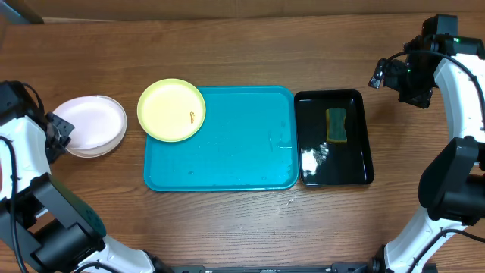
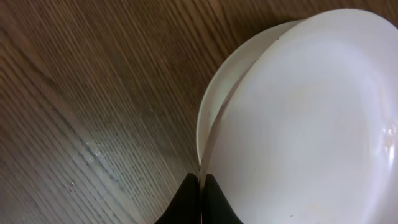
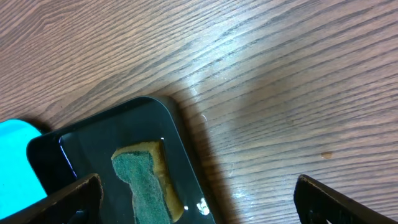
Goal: Clean dirty plates on tray and stack at the side
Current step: 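Move the left gripper to the yellow plate on the teal tray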
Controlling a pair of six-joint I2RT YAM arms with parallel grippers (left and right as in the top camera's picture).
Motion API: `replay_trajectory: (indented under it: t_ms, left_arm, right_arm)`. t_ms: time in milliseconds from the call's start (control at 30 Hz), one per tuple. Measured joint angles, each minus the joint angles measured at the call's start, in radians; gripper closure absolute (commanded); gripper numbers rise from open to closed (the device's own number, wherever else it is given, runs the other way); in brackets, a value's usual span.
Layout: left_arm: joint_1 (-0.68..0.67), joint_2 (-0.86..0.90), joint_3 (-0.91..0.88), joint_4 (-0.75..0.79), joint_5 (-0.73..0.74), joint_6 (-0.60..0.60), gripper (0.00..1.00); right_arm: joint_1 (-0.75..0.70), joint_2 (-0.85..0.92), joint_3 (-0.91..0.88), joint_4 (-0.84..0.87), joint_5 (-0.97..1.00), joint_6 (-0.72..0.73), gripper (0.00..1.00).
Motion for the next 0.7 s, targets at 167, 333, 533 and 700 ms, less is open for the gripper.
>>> replay_trajectory:
  t_ms: [167,333,533,700]
  left_arm:
    - [0.0,0.0,-0.01,0.022,-0.025,-0.01,0.3]
    - [0.0,0.0,-0.01,0.044,0.044,-0.009,0.27]
    - [-0.027,0.0,-0.01,0.099,0.292,0.08,0.38]
    - [-0.127,0.0,-0.01,0.113,0.373,0.155,0.48]
  right_arm:
    - [0.0,0.0,0.0,0.0,0.0,0.0,0.0]
    - [0.0,0.0,0.0,0.0,0.0,0.0,0.0]
    - [0.0,0.0,0.0,0.001,0.0,0.0,0.0]
    - [0.0,0.0,0.0,0.001,0.0,0.0,0.0]
